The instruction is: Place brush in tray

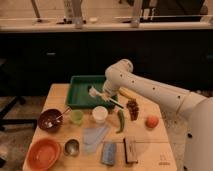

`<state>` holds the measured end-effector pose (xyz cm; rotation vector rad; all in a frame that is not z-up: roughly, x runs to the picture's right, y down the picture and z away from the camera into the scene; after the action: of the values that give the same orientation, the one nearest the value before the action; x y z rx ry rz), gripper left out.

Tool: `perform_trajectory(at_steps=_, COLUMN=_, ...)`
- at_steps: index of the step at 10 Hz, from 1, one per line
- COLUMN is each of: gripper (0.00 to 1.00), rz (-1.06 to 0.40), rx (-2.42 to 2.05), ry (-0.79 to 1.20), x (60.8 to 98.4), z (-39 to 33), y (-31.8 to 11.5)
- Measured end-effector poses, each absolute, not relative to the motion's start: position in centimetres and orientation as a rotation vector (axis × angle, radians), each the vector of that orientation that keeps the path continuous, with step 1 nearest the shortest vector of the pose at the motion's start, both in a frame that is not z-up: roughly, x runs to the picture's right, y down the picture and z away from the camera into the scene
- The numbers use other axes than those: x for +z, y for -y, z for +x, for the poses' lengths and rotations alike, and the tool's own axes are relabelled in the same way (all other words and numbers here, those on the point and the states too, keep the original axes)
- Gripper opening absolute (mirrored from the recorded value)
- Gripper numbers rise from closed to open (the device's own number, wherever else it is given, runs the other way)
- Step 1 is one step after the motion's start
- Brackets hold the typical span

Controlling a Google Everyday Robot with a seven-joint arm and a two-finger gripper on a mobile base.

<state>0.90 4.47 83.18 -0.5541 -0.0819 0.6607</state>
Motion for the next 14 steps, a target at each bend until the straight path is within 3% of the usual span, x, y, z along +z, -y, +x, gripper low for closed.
perform_trajectory(at_steps=11, gripper=0.00, rz=-0.529, rx=0.665, ry=0.106, x=83.5, z=0.4, y=-3.2)
perform_trajectory(at_steps=14, gripper=0.00, rz=-0.523, rx=0.657, ry=0.109, x=85.0, z=-1.4, y=-1.6)
